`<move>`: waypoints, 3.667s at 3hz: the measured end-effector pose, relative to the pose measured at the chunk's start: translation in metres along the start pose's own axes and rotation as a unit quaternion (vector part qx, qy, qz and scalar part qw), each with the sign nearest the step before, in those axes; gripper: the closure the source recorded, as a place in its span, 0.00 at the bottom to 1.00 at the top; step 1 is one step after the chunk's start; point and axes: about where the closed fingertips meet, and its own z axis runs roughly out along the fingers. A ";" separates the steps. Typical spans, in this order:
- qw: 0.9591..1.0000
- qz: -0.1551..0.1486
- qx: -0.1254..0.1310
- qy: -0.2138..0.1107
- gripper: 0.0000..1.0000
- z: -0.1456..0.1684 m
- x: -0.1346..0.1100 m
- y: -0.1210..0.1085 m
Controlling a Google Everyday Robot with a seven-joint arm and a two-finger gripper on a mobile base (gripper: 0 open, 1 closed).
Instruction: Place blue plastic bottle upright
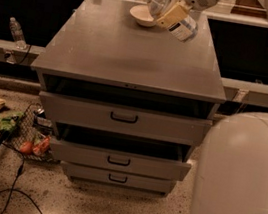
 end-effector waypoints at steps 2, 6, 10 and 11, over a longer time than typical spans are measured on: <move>0.983 0.093 0.084 -0.138 1.00 -0.018 -0.015 0.034; 0.918 0.201 0.145 -0.310 1.00 0.026 0.021 0.035; 0.906 0.273 0.147 -0.289 0.30 0.026 0.050 0.044; 0.915 0.267 0.147 -0.264 0.06 0.018 0.053 0.048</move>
Offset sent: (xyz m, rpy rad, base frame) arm -0.0615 0.0134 -0.0523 0.4888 0.0317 -0.1389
